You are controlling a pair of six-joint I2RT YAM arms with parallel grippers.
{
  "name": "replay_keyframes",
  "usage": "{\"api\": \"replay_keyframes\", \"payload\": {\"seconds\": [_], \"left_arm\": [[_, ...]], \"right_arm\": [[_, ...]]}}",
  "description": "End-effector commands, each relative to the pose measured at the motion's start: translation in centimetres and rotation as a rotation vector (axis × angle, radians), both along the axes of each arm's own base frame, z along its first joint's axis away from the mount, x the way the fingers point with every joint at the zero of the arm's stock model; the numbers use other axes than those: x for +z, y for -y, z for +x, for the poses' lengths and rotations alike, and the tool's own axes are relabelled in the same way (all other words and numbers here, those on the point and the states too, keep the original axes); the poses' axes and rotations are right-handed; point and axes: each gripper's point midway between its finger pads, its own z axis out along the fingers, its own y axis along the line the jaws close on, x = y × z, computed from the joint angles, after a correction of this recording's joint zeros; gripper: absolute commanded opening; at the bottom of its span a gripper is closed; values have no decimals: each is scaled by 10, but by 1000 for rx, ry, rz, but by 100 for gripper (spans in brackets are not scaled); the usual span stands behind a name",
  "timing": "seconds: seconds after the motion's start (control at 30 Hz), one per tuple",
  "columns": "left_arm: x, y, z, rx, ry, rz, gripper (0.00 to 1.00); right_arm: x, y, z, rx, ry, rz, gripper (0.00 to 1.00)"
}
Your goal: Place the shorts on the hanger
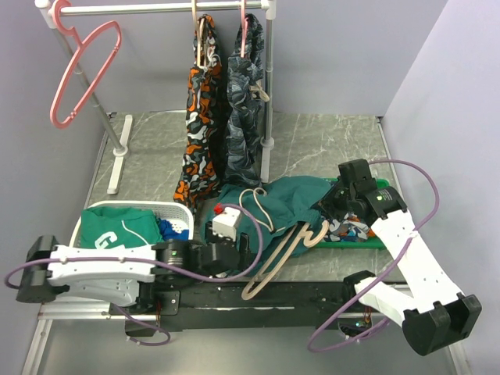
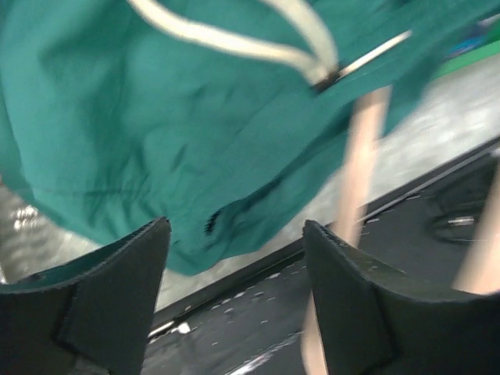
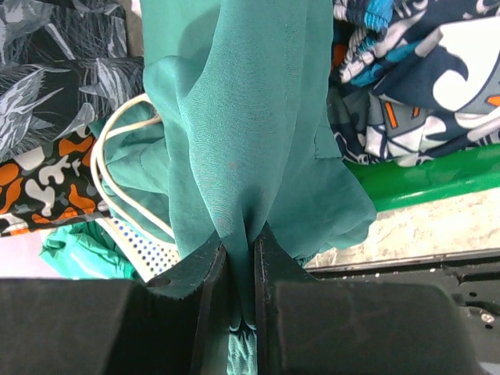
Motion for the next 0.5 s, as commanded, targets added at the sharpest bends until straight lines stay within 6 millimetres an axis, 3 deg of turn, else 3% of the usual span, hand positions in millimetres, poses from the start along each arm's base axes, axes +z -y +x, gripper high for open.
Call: {"api": "replay_keyframes", "payload": {"seconds": [0.0, 0.2, 0.47], "left_arm": [[-28, -3, -2, 16, -130, 34, 72], [-50, 0, 6, -8, -170, 76, 68], [-87, -1, 13, -3, -229, 147, 56]], "right_arm": [[20, -5, 4, -22, 18, 50, 0], [24, -4, 5, -36, 51, 59, 0], [34, 2, 7, -52, 92, 44, 0]]}}
